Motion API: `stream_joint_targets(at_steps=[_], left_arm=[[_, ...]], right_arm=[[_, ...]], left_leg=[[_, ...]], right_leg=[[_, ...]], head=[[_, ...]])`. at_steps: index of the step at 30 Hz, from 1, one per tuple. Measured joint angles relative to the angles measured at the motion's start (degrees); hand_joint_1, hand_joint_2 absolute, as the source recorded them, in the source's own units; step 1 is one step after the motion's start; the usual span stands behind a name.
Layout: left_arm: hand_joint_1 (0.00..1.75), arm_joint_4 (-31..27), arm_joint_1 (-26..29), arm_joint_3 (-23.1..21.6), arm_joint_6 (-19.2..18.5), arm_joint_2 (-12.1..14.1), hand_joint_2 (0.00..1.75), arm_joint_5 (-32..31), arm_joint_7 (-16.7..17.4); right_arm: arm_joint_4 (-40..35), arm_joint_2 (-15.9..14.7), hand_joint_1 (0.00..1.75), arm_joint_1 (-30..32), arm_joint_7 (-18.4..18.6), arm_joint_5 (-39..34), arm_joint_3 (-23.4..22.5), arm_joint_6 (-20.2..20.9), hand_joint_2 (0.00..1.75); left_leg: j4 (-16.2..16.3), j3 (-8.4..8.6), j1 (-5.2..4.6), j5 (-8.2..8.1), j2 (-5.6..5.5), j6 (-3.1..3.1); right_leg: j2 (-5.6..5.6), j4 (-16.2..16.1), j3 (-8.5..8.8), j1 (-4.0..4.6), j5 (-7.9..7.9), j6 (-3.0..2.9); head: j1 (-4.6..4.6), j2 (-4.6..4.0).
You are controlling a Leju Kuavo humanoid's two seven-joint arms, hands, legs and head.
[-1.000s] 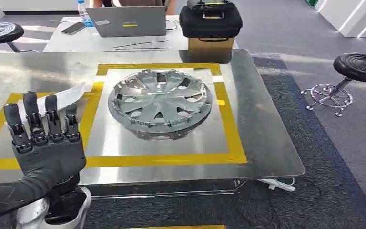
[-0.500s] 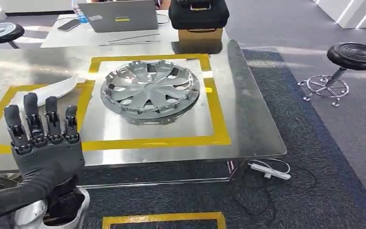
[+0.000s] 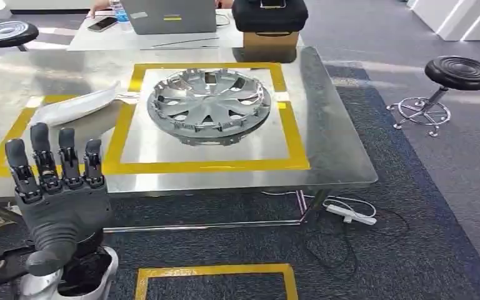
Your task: Take the parts from the cabinet and place them on the table.
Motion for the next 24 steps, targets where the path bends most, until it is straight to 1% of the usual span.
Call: stream_joint_targets(at_steps=[1,2,3,5,6,7,8,9,10,11,12,13,14,15,16,17,18,19,20,21,24], left_arm=[[0.0,0.0,0.0,0.0,0.0,0.0,1.75,0.0,0.0],[0.0,-0.1,0.0,0.0,0.0,0.0,1.75,-0.1,0.0],[0.0,-0.1,0.0,0.0,0.1,0.0,1.75,-0.1,0.0],[0.0,-0.1,0.0,0.0,0.1,0.0,1.75,-0.3,0.0],[0.0,-0.1,0.0,0.0,0.2,0.0,1.75,-0.3,0.0],[0.0,-0.1,0.0,0.0,0.2,0.0,1.75,-0.3,0.0],[0.0,-0.1,0.1,0.0,0.2,0.0,1.75,-0.3,0.0],[0.0,-0.1,0.1,0.1,0.2,0.0,1.75,-0.3,0.0],[0.0,-0.1,0.1,0.1,0.2,0.0,1.75,-0.3,0.0],[0.0,-0.1,0.1,0.1,0.2,0.0,1.75,-0.3,0.0],[0.0,-0.1,0.1,0.1,0.2,0.0,1.75,-0.3,0.0],[0.0,-0.1,0.1,0.1,0.2,0.0,1.75,-0.3,0.0],[0.0,-0.1,0.1,0.1,0.2,0.0,1.75,-0.3,0.0],[0.0,-0.1,0.1,0.1,0.2,0.0,1.75,-0.3,0.0],[0.0,-0.1,0.1,0.0,0.2,0.0,1.75,-0.3,0.0],[0.0,-0.1,0.1,0.0,0.2,0.0,1.75,-0.3,0.0],[0.0,-0.1,0.2,0.0,0.2,0.0,1.75,-0.3,0.0],[0.0,-0.1,0.2,0.0,0.2,0.0,1.75,-0.3,0.0],[0.0,-0.1,0.2,0.0,0.2,0.0,1.75,-0.3,0.0],[0.0,-0.1,0.2,0.0,0.2,0.0,1.75,-0.3,0.0],[0.0,-0.1,0.2,0.0,0.2,0.0,1.75,-0.3,0.0]], right_arm=[[0.0,0.0,0.0,-0.2,-0.1,0.0,0.1,0.0,0.0],[0.0,0.0,0.0,-0.3,-0.2,0.0,0.1,0.0,0.0],[0.0,0.0,0.0,-0.3,-0.2,0.1,0.1,-0.1,0.0],[0.0,0.0,0.0,-0.2,-0.2,0.1,0.1,-0.1,0.0],[0.0,0.0,0.0,-0.1,-0.2,0.1,0.1,-0.1,0.0],[0.0,0.0,0.0,-0.1,-0.2,0.1,0.1,-0.1,0.0],[0.0,0.0,0.0,-0.1,-0.3,0.1,0.1,-0.2,0.0],[0.0,0.0,0.0,-0.1,-0.3,0.1,0.1,-0.2,0.0],[0.0,0.0,0.0,-0.1,-0.3,0.1,0.1,-0.2,0.0],[0.0,0.0,0.0,0.0,-0.3,0.1,0.1,-0.2,0.0],[0.0,0.0,0.0,0.0,-0.3,0.1,0.1,-0.2,0.0],[0.0,0.0,0.0,0.0,-0.3,0.1,0.1,-0.2,0.0],[0.0,0.0,0.0,0.0,-0.3,0.1,0.1,-0.2,0.0],[0.0,0.0,0.0,0.0,-0.3,0.1,0.1,-0.2,0.0],[0.0,0.0,0.0,0.0,-0.3,0.1,0.1,-0.2,0.0],[0.0,0.0,0.0,0.0,-0.3,0.1,0.1,-0.2,0.0],[0.0,0.0,0.0,0.0,-0.3,0.1,0.1,-0.2,0.0],[0.0,0.0,0.0,0.0,-0.3,0.1,0.1,-0.2,0.0],[0.0,0.0,0.0,0.0,-0.3,0.1,0.1,-0.2,0.0],[0.0,0.0,0.0,0.1,-0.2,0.1,0.1,-0.2,0.0],[0.0,0.0,0.0,0.1,-0.2,0.1,0.1,-0.2,0.0]], left_leg=[[0.2,-0.37,-0.19,0.26,-0.03,-0.37],[0.3,-0.59,-0.33,0.58,0.02,-0.68],[0.3,-0.6,-0.36,1.04,0.04,-0.99],[0.2,-0.87,-0.21,1.72,0.03,-1.6],[0.4,-1.28,-0.11,1.24,0.03,-1.94],[2.2,-2.14,-0.13,-1.16,0.03,-2.19],[5.9,-3.54,-0.11,-4.09,0.02,-2.33],[10.9,-5.42,-0.1,-6.99,0.02,-2.47],[15.3,-6.99,-0.11,-9.05,0.02,-2.52],[18.3,-7.79,-0.11,-9.99,0.02,-2.5],[18.2,-7.16,-0.11,-9.4,0.02,-2.43],[15.7,-5.32,-0.12,-7.79,0.02,-2.24],[11.5,-2.5,-0.13,-5.89,0.02,-2.02],[6.0,1.18,-0.13,-4.1,0.03,-1.76],[1.5,4.33,-0.13,-3.69,0.03,-1.58],[-0.7,5.3,-0.31,-3.91,-0.02,-1.5],[-0.4,4.68,-0.31,-3.55,-0.03,-1.21],[-0.3,4.4,-0.41,-3.52,-0.05,-1.11],[-0.3,4.2,-0.47,-3.3,-0.07,-0.77],[-0.5,4.01,-0.22,-2.94,0.02,-0.28],[-0.5,4.01,-0.22,-2.94,0.02,-0.28]], right_leg=[[0.08,-5.0,3.41,-0.03,-1.77,0.12],[0.54,-6.3,4.19,0.23,-1.74,-0.68],[0.37,-6.3,3.64,0.25,-1.6,-1.06],[0.39,-6.0,3.07,0.49,-1.15,-2.06],[0.21,-6.2,2.8,0.19,-0.62,-2.86],[0.13,-6.2,2.21,0.22,-0.21,-3.42],[0.1,-6.2,1.7,0.24,0.23,-3.75],[0.06,-6.2,1.12,0.28,0.62,-3.89],[0.0,-6.2,0.57,0.37,1.01,-3.95],[-0.06,-6.1,-0.01,0.44,1.41,-3.95],[-0.06,-6.1,-0.54,0.48,1.77,-3.87],[-0.06,-6.1,-0.99,0.51,2.14,-3.76],[-0.03,-6.1,-1.31,0.51,2.45,-3.59],[0.01,-6.1,-1.54,0.51,2.74,-3.38],[0.04,-6.1,-1.66,0.52,2.98,-3.1],[0.01,-5.9,-2.16,0.87,3.18,-2.84],[0.0,-5.9,-2.22,0.85,3.75,-2.4],[-0.03,-6.0,-2.35,0.78,4.05,-2.08],[-0.02,-6.2,-2.38,0.69,4.36,-1.75],[0.05,-6.1,-2.56,0.74,4.46,-1.55],[0.05,-6.1,-2.56,0.74,4.46,-1.55]], head=[[0.07,0.0],[0.04,0.0],[0.11,0.0],[0.11,0.0],[0.13,0.0],[-0.04,0.0],[-0.29,0.0],[-0.26,0.0],[-0.33,0.0],[-0.28,0.0],[-0.3,0.0],[-0.31,0.0],[-0.28,0.0],[-0.33,0.0],[-0.31,0.0],[-0.35,0.0],[-0.2,0.0],[-0.42,0.0],[-0.28,0.0],[-0.41,0.0],[-0.41,0.0]])
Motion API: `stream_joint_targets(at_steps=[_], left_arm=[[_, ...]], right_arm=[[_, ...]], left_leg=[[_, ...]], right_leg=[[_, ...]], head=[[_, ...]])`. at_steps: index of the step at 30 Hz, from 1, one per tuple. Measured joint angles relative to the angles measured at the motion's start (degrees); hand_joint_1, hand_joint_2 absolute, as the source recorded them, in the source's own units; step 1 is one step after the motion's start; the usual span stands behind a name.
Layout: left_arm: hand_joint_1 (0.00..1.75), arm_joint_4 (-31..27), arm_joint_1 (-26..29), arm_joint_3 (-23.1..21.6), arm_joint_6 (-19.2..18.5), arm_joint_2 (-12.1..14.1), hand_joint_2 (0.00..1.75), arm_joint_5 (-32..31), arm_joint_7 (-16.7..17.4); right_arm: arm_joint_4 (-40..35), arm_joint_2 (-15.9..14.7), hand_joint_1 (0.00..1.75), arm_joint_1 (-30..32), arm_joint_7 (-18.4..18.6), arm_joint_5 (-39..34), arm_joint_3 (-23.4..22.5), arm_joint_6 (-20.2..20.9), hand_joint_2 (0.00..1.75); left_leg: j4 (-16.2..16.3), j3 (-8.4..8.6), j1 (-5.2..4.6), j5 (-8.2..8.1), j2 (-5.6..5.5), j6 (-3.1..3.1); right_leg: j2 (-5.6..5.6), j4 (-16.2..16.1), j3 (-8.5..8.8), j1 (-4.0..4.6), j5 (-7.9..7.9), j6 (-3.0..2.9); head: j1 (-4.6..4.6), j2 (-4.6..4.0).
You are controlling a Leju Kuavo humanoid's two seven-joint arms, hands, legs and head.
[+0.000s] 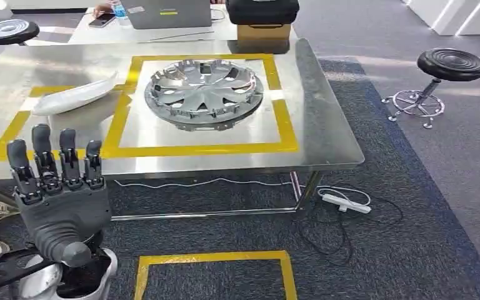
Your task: Take the parts from the cabinet and place them on the table.
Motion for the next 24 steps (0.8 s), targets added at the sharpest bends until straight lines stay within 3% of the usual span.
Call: stream_joint_targets(at_steps=[3,4,5,6,7,8,9,10,12,14,15,16,18,19,20,21,22,23,24], left_arm=[[0.0,0.0,0.0,0.0,0.0,0.0,1.75,0.0,0.0],[0.0,0.0,0.0,0.0,0.0,0.0,1.75,0.0,0.0],[0.0,0.0,0.0,0.0,0.0,0.0,1.75,0.0,0.0],[0.0,0.0,0.1,0.0,-0.2,0.0,1.75,0.0,0.0],[0.0,0.0,0.2,0.0,-0.1,0.0,1.75,0.0,0.0],[0.0,0.0,0.2,0.0,0.1,0.0,1.75,-0.1,0.0],[0.0,0.0,0.2,0.0,0.3,0.0,1.75,-0.2,-0.1],[0.0,0.0,0.2,0.0,0.4,0.0,1.75,-0.4,-0.1],[0.0,0.0,0.3,0.0,0.7,0.0,1.75,-0.7,-0.3],[0.0,-0.1,0.6,0.0,0.8,0.0,1.75,-0.8,-0.3],[0.0,-0.2,0.7,0.0,0.8,0.0,1.75,-0.8,-0.3],[0.0,-0.2,0.7,0.1,0.9,0.0,1.75,-0.8,-0.3],[0.0,-0.2,0.8,0.1,1.0,0.1,1.75,-0.8,-0.4],[0.0,-0.2,1.0,0.1,1.0,0.2,1.75,-0.8,-0.4],[0.0,-0.2,1.3,0.1,1.0,0.2,1.75,-0.8,-0.4],[0.0,-0.2,1.4,0.1,1.1,0.2,1.75,-0.8,-0.4],[0.0,-0.2,1.4,0.1,1.1,0.2,1.75,-0.8,-0.4],[0.0,-0.2,1.4,0.1,1.1,0.2,1.75,-0.8,-0.4],[0.0,-0.2,1.4,0.0,1.1,0.1,1.75,-0.8,-0.4]], right_arm=[[0.0,0.0,0.0,0.0,0.0,0.0,0.0,0.0,0.0],[0.0,0.0,0.0,0.1,0.0,0.0,0.0,0.0,0.0],[0.0,0.0,0.0,0.1,0.0,0.0,0.0,0.0,0.0],[0.0,0.0,0.0,0.1,0.0,0.0,0.0,0.0,0.0],[0.0,0.0,0.0,0.1,-0.4,0.1,0.0,-0.1,0.0],[0.0,0.0,0.0,0.0,-1.1,0.5,0.1,-0.4,0.0],[0.0,0.0,0.0,0.0,-1.9,1.0,0.3,-0.7,0.0],[0.0,0.0,0.0,-0.2,-2.8,1.5,0.4,-1.0,0.0],[0.0,0.0,0.0,0.0,-4.4,2.1,1.0,-1.2,0.0],[0.0,-0.1,0.0,0.0,-4.9,2.1,1.3,-1.4,0.0],[0.0,-0.1,0.0,-0.1,-4.9,2.1,1.4,-1.4,0.0],[0.0,-0.1,0.0,-0.1,-4.9,2.1,1.5,-1.5,0.0],[0.0,-0.1,0.0,-0.1,-4.5,2.2,1.7,-1.7,0.0],[0.0,-0.1,0.0,0.0,-4.4,2.3,1.7,-1.8,0.0],[0.0,-0.1,0.0,0.0,-4.2,2.3,1.7,-1.8,0.0],[0.0,-0.1,0.0,0.0,-4.0,2.3,1.7,-1.8,0.0],[0.0,-0.1,0.0,0.0,-3.9,2.3,1.7,-1.8,0.0],[0.0,-0.1,0.0,0.0,-3.8,2.3,1.7,-1.8,0.0],[0.0,-0.1,0.0,-0.1,-3.8,2.3,1.7,-1.8,0.0]], left_leg=[[-0.1,-0.05,0.11,0.06,0.06,0.1],[0.0,-0.45,0.17,0.51,0.12,0.74],[0.0,-0.64,0.17,0.69,0.14,0.91],[0.1,-2.47,0.0,2.05,0.15,1.11],[0.2,-3.08,-0.07,2.56,0.05,0.97],[0.3,-3.25,-0.08,2.76,-0.01,0.83],[0.3,-3.34,-0.08,2.94,-0.02,0.63],[0.4,-3.61,-0.31,3.2,0.02,0.29],[0.4,-3.83,-0.17,3.91,0.06,-0.27],[0.2,-4.15,-0.28,4.46,0.02,-0.99],[0.8,-4.57,-0.15,3.1,-0.02,-1.33],[3.3,-5.56,-0.15,0.27,-0.01,-1.67],[12.8,-9.05,0.01,-5.75,0.0,-2.12],[16.9,-10.35,0.01,-7.46,0.0,-2.24],[18.5,-10.52,0.02,-7.49,0.0,-2.33],[17.9,-9.51,0.04,-6.22,0.0,-2.33],[15.0,-7.37,0.08,-4.05,0.0,-2.28],[10.0,-3.97,0.12,-1.83,0.01,-2.21],[4.6,-0.28,0.21,-0.91,0.01,-2.26]], right_leg=[[0.03,0.1,-0.11,-0.04,-0.21,0.04],[-0.02,2.6,-1.33,-0.1,-3.24,0.57],[-0.01,5.0,-2.1,-0.18,-5.01,0.79],[-0.02,18.7,-6.14,-0.24,-11.22,1.29],[-0.01,12.3,-1.58,-0.19,-7.96,0.94],[0.0,6.3,2.2,-0.13,-5.85,0.59],[0.02,1.1,5.55,-0.09,-4.89,0.27],[0.07,-1.3,7.16,0.17,-5.7,0.0],[0.21,-0.9,6.3,0.34,-5.06,-0.25],[0.18,-1.2,5.65,0.16,-4.21,-1.26],[-0.07,-1.3,5.42,-0.09,-3.71,-1.68],[-0.07,-1.3,4.82,-0.1,-3.31,-2.09],[-0.2,-1.3,3.48,-0.1,-2.35,-2.25],[-0.28,-1.2,2.75,-0.1,-1.84,-2.19],[-0.31,-1.2,2.11,-0.1,-1.36,-2.14],[-0.32,-1.1,1.48,-0.11,-0.91,-2.08],[-0.32,-1.0,0.8,-0.14,-0.48,-1.98],[-0.31,-0.8,0.19,-0.23,-0.05,-1.78],[-0.25,-0.5,-0.18,-0.27,0.31,-1.48]], head=[[-0.02,0.0],[0.46,0.0],[0.61,0.0],[0.63,0.0],[0.61,0.0],[0.61,0.0],[0.63,0.0],[0.61,0.0],[0.7,0.0],[0.68,0.0],[0.63,0.0],[0.39,0.0],[0.32,0.0],[0.26,0.0],[0.3,0.0],[0.26,0.0],[0.28,0.0],[0.28,0.0],[0.3,0.0]])
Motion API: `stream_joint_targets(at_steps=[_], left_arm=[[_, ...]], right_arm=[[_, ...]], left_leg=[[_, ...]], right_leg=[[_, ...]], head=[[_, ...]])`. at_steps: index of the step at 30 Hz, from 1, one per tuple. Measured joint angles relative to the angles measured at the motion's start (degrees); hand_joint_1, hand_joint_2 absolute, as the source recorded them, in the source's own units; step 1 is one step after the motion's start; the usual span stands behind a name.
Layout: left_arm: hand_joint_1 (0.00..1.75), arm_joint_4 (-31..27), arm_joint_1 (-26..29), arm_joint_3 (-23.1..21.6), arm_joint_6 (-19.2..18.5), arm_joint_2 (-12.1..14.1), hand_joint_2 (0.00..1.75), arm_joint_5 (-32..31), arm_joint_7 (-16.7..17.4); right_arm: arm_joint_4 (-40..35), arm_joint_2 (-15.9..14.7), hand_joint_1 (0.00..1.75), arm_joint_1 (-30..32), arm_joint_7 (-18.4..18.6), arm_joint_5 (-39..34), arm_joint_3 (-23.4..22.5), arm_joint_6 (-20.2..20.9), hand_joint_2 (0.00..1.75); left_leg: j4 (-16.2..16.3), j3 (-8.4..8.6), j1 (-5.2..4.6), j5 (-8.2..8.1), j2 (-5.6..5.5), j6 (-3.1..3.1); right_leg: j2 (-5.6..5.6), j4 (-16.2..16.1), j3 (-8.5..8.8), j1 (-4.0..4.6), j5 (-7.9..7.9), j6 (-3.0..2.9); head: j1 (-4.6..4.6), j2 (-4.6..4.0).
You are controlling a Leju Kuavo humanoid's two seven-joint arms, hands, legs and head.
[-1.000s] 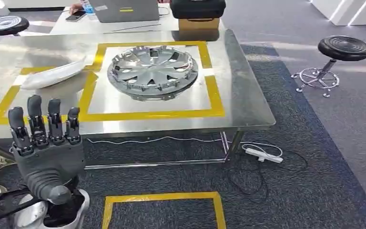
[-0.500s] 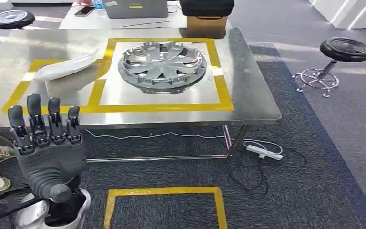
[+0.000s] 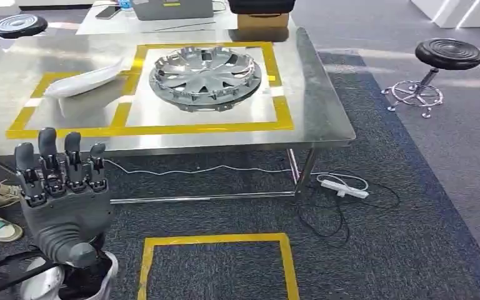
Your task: Take the parts from the cabinet and place them on the table.
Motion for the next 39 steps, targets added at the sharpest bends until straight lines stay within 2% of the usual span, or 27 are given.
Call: stream_joint_targets(at_steps=[1,2,3,5,6,7,8,10,11,12,14,15,16,17,20,21,23,25,26,27,28,30,31,32,36,38,39], left_arm=[[0.0,0.0,0.0,0.0,0.0,0.0,1.75,0.0,0.0],[0.0,0.0,0.0,-0.1,0.0,0.0,1.75,0.0,0.0],[0.0,0.0,0.1,-0.1,0.0,0.0,1.75,0.0,0.0],[0.0,0.0,0.2,0.0,0.0,0.0,1.75,0.0,0.0],[0.0,0.0,0.2,0.0,0.0,0.0,1.75,0.0,0.0],[0.0,0.0,0.3,-0.1,0.0,-0.1,1.75,0.0,0.0],[0.0,0.0,0.3,-0.1,0.0,-0.1,0.0,0.0,0.0],[0.0,0.0,0.3,0.0,-0.1,-0.1,0.0,0.1,0.0],[0.0,0.0,0.3,0.0,0.1,-0.1,0.0,0.1,-0.5],[0.0,0.0,0.3,0.1,0.3,-0.1,0.0,0.2,-0.8],[0.0,-0.3,0.4,0.2,0.9,-0.1,0.0,-0.1,-1.2],[0.0,-0.6,0.4,0.3,1.2,-0.2,0.0,-0.4,-1.2],[0.0,-0.9,0.4,0.3,1.4,-0.2,0.0,-0.5,-1.3],[0.0,-1.2,0.5,0.3,1.6,-0.2,0.0,-0.7,-1.3],[0.0,-1.4,0.6,0.7,2.2,-0.2,0.0,-1.9,-1.4],[0.0,-1.5,0.6,0.7,2.4,-0.2,0.0,-2.5,-1.4],[0.0,-1.6,0.7,0.9,3.0,-0.2,0.0,-3.3,-1.5],[0.0,-1.6,0.7,1.2,3.4,-0.2,0.0,-3.9,-1.5],[0.0,-1.6,0.8,1.3,3.8,-0.2,0.0,-4.5,-1.5],[0.0,-1.6,0.8,1.4,4.5,-0.2,0.0,-5.3,-1.5],[0.0,-1.6,0.8,1.4,4.9,-0.2,0.0,-5.9,-1.5],[0.0,-2.2,0.8,1.4,5.0,-0.2,0.0,-5.9,-1.5],[0.0,-2.4,0.9,1.3,5.0,-0.2,0.0,-5.9,-1.5],[0.0,-2.6,0.9,1.3,5.1,-0.2,0.0,-5.9,-1.5],[0.0,-3.0,1.0,1.2,5.0,-0.2,0.0,-5.6,-1.5],[0.0,-3.1,0.9,0.7,4.4,-0.2,0.0,-5.4,-1.5],[0.0,-3.1,0.8,0.4,4.4,-0.2,0.0,-5.7,-1.5]], right_arm=[[-0.1,0.0,0.0,0.0,0.1,0.0,0.0,0.0,0.0],[-0.1,-0.1,0.0,0.0,0.1,0.0,0.0,0.0,0.0],[-0.1,-0.1,0.0,0.0,0.1,0.0,0.0,0.0,0.0],[-0.1,-0.1,0.0,0.2,0.1,0.0,0.0,0.0,0.0],[-0.1,-0.1,0.0,0.3,0.1,0.0,0.0,0.0,0.0],[0.0,-0.1,0.0,0.3,0.1,0.0,0.0,0.0,0.0],[0.0,-0.1,0.0,0.3,0.1,0.0,0.0,0.0,0.0],[0.0,-0.1,0.0,0.2,0.1,0.0,0.0,0.0,0.0],[0.0,-0.1,0.0,0.2,0.1,0.1,0.0,0.0,0.0],[0.0,-0.1,0.0,0.2,0.2,0.2,0.0,-0.1,0.0],[0.0,-0.1,0.0,0.2,0.4,0.5,0.0,-0.1,0.0],[0.0,-0.1,0.0,0.1,0.4,0.5,0.0,-0.2,0.0],[0.0,-0.1,0.0,-0.1,0.4,0.6,0.0,-0.2,0.0],[0.0,-0.1,0.0,-0.2,0.4,0.7,0.0,-0.3,0.0],[-0.1,-0.1,0.0,0.0,0.5,0.7,0.0,-0.5,0.0],[0.0,0.0,0.0,0.0,0.5,0.7,0.0,-0.5,0.0],[-0.1,0.0,0.0,-0.1,-0.1,0.7,0.0,-0.6,0.0],[0.0,0.0,0.0,0.0,-0.6,0.7,0.0,-0.6,0.0],[-0.1,0.0,0.0,0.1,-1.3,0.9,0.0,-0.9,0.0],[-0.1,0.0,0.0,0.2,-2.3,1.2,0.0,-1.2,0.0],[-0.1,0.0,0.0,0.2,-3.4,1.6,0.1,-1.2,0.0],[-0.1,0.0,0.0,0.2,-5.8,1.8,0.7,-1.2,0.0],[-0.1,0.0,0.0,0.1,-6.3,1.8,0.9,-1.1,0.0],[-0.1,-0.1,0.0,0.1,-6.4,1.8,1.0,-1.1,0.0],[-0.1,-0.1,0.0,0.1,-6.4,0.9,1.0,-0.9,0.0],[-0.1,-0.1,0.0,0.1,-7.5,-0.4,0.9,-0.4,0.0],[-0.1,-0.1,0.0,0.1,-8.0,-0.7,0.9,-0.1,1.75]], left_leg=[[-3.9,2.67,0.01,-0.91,-0.06,0.03],[-4.7,2.67,-0.18,-1.11,-0.35,0.82],[-4.6,2.17,-0.16,-1.04,-0.31,1.0],[-4.2,1.46,-0.32,-0.42,-0.26,2.06],[-4.4,1.09,-0.11,0.06,-0.01,2.71],[-4.4,0.63,-0.11,0.57,-0.02,3.12],[-4.4,0.05,-0.12,1.01,0.01,3.44],[-4.3,-1.38,-0.22,1.91,0.04,3.55],[-4.3,-2.07,-0.28,2.4,0.03,3.53],[-4.3,-2.67,-0.32,2.87,0.04,3.47],[-4.2,-3.56,-0.34,3.65,0.01,3.21],[-4.2,-3.81,-0.34,3.99,-0.01,3.04],[-4.2,-3.91,-0.38,4.29,-0.01,2.75],[-4.1,-4.09,-0.55,4.49,0.02,2.45],[-4.2,-4.1,-0.39,5.33,0.06,1.36],[-4.0,-4.37,-0.36,5.22,0.01,1.13],[0.7,-6.45,-0.31,0.61,-0.01,0.46],[10.6,-10.39,-0.2,-4.42,0.0,-0.01],[13.8,-11.59,-0.2,-5.34,0.0,-0.11],[14.1,-11.42,-0.2,-4.71,0.0,-0.12],[12.2,-10.06,-0.19,-3.02,0.0,-0.08],[2.6,-4.27,-0.17,1.47,0.01,0.11],[-1.9,-1.46,-0.11,2.27,0.04,0.13],[-3.7,-0.32,-0.16,2.0,-0.07,0.43],[-3.9,-1.36,0.02,2.03,-0.15,2.24],[-3.9,-1.59,0.1,2.25,-0.03,2.95],[-3.9,-1.85,0.08,2.39,-0.01,3.17]], right_leg=[[0.09,0.3,-0.65,0.34,0.23,0.31],[0.12,0.6,-0.97,0.35,0.59,0.55],[0.11,0.6,-1.11,0.36,1.05,0.82],[0.1,0.5,-1.41,0.13,1.77,1.45],[0.16,1.0,-1.86,-0.03,0.98,1.77],[0.1,3.0,-2.73,0.0,-1.96,2.05],[0.11,6.8,-3.88,-0.02,-5.31,2.3],[0.11,16.4,-6.58,-0.02,-10.49,2.55],[0.11,19.2,-6.96,-0.01,-10.78,2.58],[0.12,19.2,-6.06,-0.01,-9.48,2.49],[0.12,13.0,-1.03,0.0,-5.5,2.11],[0.11,7.0,3.12,0.0,-4.41,1.86],[0.12,1.6,6.42,0.04,-6.03,1.61],[0.17,-0.6,8.08,0.23,-6.53,1.4],[0.26,-0.3,6.89,0.49,-6.29,0.46],[0.11,-0.7,6.9,0.0,-5.73,-0.09],[-0.03,-0.6,6.43,-0.01,-5.04,-0.81],[-0.11,-0.6,5.53,-0.01,-4.4,-0.93],[-0.13,-0.6,5.15,0.0,-4.16,-0.9],[-0.14,-0.5,4.88,0.0,-3.98,-0.83],[-0.13,-0.5,4.7,-0.01,-3.86,-0.79],[-0.08,-0.3,4.63,-0.08,-3.79,-0.66],[-0.05,-0.2,4.57,0.01,-3.8,-0.41],[0.08,0.3,3.92,0.37,-3.89,-0.09],[0.05,0.6,3.61,0.33,-3.68,0.86],[0.07,4.8,1.52,0.31,-6.97,1.64],[0.06,9.9,-0.78,0.18,-9.54,1.86]], head=[[-0.15,0.0],[-0.11,0.0],[-0.13,0.0],[-0.13,0.0],[-0.18,0.0],[0.08,0.0],[0.17,0.0],[0.2,0.0],[0.2,0.0],[0.2,0.0],[0.18,0.0],[0.2,0.0],[0.19,0.0],[0.13,0.0],[0.09,0.0],[0.2,0.0],[-0.5,0.0],[-0.59,0.0],[-0.59,0.0],[-0.57,0.0],[-0.61,0.0],[-0.59,0.0],[-0.61,0.0],[-0.81,0.0],[-0.61,0.0],[0.0,0.0],[0.09,0.0]])
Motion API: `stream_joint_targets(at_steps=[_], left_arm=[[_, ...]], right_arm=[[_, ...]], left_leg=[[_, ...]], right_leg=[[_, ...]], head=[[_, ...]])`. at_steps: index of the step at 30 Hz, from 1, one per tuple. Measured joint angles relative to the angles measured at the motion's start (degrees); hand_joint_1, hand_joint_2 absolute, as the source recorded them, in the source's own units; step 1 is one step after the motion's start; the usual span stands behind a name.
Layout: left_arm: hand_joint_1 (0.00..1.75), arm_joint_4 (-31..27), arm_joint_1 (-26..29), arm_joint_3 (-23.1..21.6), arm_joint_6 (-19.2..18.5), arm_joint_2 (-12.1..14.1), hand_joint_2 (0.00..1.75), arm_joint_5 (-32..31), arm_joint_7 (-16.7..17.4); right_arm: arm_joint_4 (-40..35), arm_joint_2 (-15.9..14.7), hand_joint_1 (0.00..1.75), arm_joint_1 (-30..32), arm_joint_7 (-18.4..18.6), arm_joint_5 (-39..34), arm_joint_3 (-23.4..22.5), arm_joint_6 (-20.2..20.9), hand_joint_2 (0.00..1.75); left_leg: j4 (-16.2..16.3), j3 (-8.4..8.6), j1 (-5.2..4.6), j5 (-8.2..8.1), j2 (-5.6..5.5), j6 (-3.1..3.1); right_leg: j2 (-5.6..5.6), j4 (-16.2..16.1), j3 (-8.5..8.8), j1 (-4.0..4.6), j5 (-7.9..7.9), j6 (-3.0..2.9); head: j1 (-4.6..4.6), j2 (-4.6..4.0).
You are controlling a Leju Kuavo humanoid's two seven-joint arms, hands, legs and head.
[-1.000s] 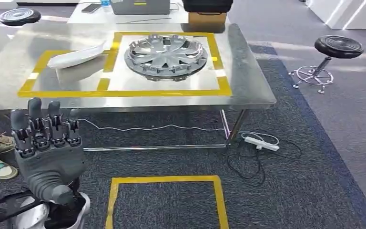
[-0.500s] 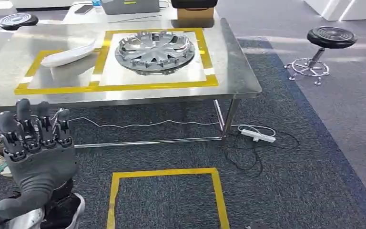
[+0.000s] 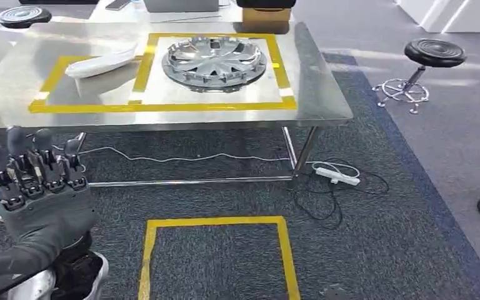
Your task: Take the parts from the cabinet and place them on the table.
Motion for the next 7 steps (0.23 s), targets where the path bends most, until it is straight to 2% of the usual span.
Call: stream_joint_targets(at_steps=[1,2,3,4,6,7], left_arm=[[0.0,0.0,-0.1,-0.4,0.0,0.0,0.0,-0.6,0.0],[0.0,0.0,-0.2,-0.9,0.0,0.0,0.0,-1.1,0.0],[0.0,0.0,-0.2,-1.1,0.0,0.1,0.0,-1.3,0.0],[0.0,0.0,-0.2,-1.9,0.3,0.2,0.0,-1.6,0.0],[0.0,0.0,-0.4,-2.9,0.8,0.3,0.0,-1.6,0.0],[0.0,0.0,-0.5,-3.4,1.0,0.3,0.0,-1.6,0.0]], right_arm=[[0.0,0.0,0.0,0.0,-0.5,-0.4,0.0,0.0,1.75],[-0.1,0.0,0.0,0.1,-0.9,-0.5,-0.1,0.0,1.75],[-0.1,0.0,0.0,0.1,-1.0,-0.5,-0.1,0.0,0.0],[-0.2,0.0,0.0,0.1,-1.2,-0.5,-0.1,0.0,0.0],[-0.3,-0.1,0.0,0.0,-1.6,-0.4,-0.1,0.2,0.0],[-0.3,-0.1,0.0,0.0,-1.7,-0.3,-0.1,0.1,0.0]], left_leg=[[0.0,-0.24,-0.05,0.11,0.01,0.15],[0.0,-0.43,-0.08,0.24,0.01,0.22],[0.0,-0.55,-0.08,0.35,0.01,0.22],[0.0,-0.56,-0.08,0.44,-0.01,0.15],[0.1,-0.47,-0.08,0.55,-0.05,-0.03],[0.1,-0.46,-0.09,0.62,-0.05,-0.18]], right_leg=[[0.0,5.0,-2.28,-0.03,-2.09,0.17],[0.0,8.7,-3.95,-0.04,-3.3,0.28],[0.0,9.8,-4.44,-0.05,-3.09,0.26],[0.0,7.8,-3.27,-0.06,-1.52,0.21],[-0.01,-2.2,2.03,-0.07,3.47,-0.13],[-0.02,-7.2,4.67,-0.11,5.27,-0.25]], head=[[-0.02,0.0],[0.0,0.0],[0.0,0.0],[0.02,0.0],[0.02,0.0],[0.02,0.0]])
